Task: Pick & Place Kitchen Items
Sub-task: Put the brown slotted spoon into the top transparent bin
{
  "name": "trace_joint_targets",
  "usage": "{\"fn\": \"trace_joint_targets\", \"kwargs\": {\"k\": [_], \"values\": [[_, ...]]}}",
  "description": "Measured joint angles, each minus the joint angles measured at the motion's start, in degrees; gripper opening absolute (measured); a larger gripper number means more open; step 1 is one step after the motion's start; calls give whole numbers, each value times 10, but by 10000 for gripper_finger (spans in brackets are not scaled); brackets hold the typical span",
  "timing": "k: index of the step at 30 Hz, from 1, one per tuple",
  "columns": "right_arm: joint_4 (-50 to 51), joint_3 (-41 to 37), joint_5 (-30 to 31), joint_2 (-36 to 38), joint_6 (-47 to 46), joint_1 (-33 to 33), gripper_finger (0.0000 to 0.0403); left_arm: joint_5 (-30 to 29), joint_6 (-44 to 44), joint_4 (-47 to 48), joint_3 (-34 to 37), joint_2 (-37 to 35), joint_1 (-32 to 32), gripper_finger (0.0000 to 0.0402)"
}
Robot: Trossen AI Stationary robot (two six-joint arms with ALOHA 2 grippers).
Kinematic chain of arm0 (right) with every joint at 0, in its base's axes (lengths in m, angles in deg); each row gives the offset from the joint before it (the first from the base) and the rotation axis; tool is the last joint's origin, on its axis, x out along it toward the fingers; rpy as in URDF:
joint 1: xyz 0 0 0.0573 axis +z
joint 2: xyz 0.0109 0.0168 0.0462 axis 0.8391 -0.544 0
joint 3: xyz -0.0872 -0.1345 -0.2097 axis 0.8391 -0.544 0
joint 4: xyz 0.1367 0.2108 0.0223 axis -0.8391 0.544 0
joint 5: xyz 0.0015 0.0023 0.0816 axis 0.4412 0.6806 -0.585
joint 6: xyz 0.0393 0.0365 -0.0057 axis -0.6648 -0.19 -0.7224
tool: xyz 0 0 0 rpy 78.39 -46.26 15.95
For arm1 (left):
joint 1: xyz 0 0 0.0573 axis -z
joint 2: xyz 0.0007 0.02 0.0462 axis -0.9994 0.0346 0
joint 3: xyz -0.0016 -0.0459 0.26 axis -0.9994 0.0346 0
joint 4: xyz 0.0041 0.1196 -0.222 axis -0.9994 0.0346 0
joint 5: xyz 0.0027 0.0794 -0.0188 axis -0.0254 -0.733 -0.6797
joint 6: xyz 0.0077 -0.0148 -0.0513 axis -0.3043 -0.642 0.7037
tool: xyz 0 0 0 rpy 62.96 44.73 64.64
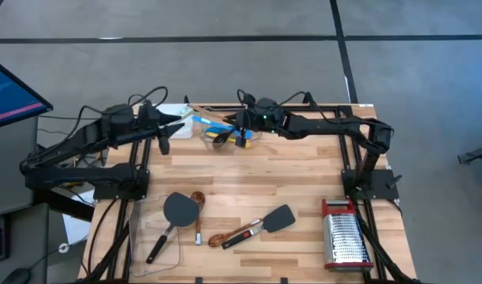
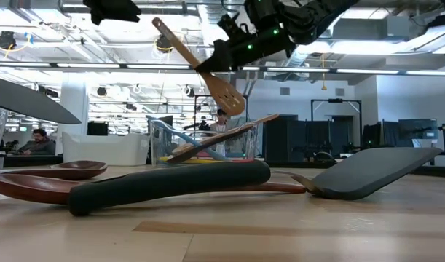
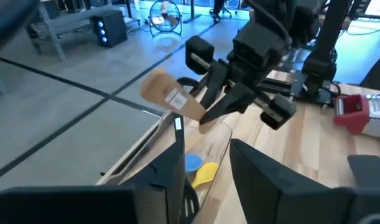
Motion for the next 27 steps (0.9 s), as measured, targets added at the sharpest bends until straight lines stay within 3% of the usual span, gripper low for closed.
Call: {"fn": "trace_joint_targets", "kwargs": {"k": [6, 17, 22, 27], "values": [[14, 17, -34, -32, -28, -4, 16, 1, 18, 2, 0, 1, 2, 101], [191, 193, -19, -123, -12, -14, 16, 4, 18, 18, 19, 29, 4, 99], [205, 192, -19, -121, -30, -31, 16, 4, 18, 16, 44, 24, 4, 99], [208, 192, -63, -121, -54, -44, 16, 4, 18, 14, 50, 24, 4, 99]]}}
